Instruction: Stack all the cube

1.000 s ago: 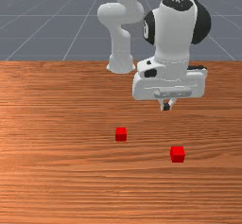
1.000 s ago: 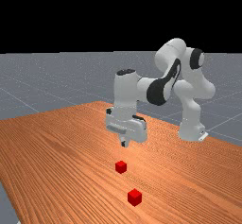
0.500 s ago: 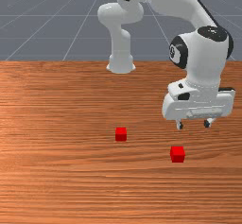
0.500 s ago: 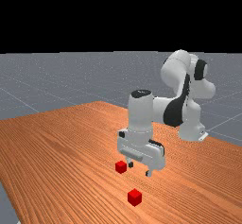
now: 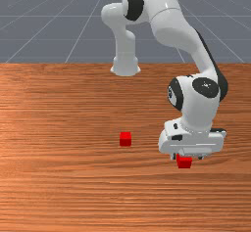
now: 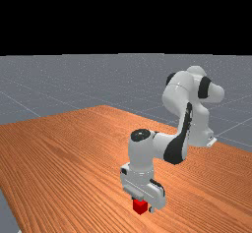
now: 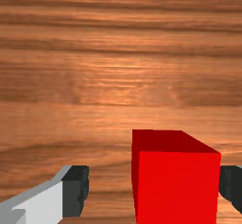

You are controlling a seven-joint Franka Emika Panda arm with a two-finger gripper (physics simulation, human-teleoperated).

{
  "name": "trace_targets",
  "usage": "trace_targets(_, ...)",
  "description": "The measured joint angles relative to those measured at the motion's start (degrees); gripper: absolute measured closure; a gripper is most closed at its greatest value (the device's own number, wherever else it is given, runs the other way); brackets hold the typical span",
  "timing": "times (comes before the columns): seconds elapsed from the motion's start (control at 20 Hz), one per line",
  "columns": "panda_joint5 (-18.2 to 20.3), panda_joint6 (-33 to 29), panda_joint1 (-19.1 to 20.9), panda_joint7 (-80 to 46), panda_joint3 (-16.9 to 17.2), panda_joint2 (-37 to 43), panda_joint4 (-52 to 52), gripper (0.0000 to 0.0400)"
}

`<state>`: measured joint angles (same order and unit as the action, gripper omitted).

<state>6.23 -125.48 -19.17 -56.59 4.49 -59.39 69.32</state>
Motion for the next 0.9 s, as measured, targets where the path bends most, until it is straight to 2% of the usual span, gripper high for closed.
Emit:
trace_targets(0.1, -0.26, 0.70, 0.00, 0.02, 0.16, -1.09, -0.87, 0.0000)
trace_targets(0.15, -0.38, 0.95, 0.01, 0.03, 0.26, -1.35, -1.11, 0.0156)
trace_targets(0.2, -0.44, 1.10, 0.04, 0.03, 0.33, -1.42, -1.20, 0.0211)
trace_targets(0.3, -0.11, 1.96, 0.36, 0.14, 0.22, -0.01, -0.43, 0.0211)
trace_targets(0.4, 0.84, 4.32, 1.50, 0.57, 0.21, 5.24, 2.62, 0.0211)
trace_targets(0.5, 3.09, 5.95, 4.62, 1.92, 0.40, 12.45, 7.71, 0.0211)
trace_targets(0.65, 5.86, 5.23, 10.07, 5.87, 1.82, 21.57, 17.00, 0.0211)
trace_targets(0.75, 6.39, 4.64, 12.31, 7.50, 2.60, 22.79, 20.16, 0.0211)
trace_targets(0.9, 6.07, 3.72, 12.73, 8.20, 2.78, 21.09, 22.14, 0.0211)
